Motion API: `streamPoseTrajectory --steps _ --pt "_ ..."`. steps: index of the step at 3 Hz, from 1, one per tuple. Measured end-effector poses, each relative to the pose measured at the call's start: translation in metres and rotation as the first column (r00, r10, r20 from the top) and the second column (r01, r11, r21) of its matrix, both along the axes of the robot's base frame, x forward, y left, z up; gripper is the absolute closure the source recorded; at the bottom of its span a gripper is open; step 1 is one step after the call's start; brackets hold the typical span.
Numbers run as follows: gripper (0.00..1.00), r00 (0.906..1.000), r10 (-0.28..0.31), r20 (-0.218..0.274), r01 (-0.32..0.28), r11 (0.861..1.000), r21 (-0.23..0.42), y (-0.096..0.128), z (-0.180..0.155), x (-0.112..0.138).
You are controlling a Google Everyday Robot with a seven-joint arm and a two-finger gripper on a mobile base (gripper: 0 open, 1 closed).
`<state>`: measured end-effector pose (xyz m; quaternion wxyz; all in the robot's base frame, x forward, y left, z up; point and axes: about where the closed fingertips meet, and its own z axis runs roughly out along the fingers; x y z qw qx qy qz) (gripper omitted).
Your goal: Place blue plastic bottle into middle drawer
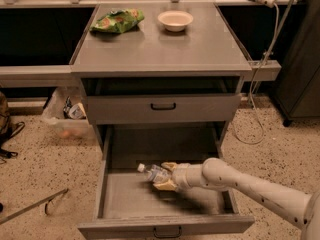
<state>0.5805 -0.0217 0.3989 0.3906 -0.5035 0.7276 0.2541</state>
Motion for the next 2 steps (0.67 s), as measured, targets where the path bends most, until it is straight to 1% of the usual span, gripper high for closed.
streamPoseTrajectory --steps 1,2 --pt "0.0 1.0 0.0 0.0 0.0 1.0 0.0 0.0 0.0 0.0" --pt "0.0 1.0 0.0 0.0 0.0 1.0 0.0 0.0 0.0 0.0"
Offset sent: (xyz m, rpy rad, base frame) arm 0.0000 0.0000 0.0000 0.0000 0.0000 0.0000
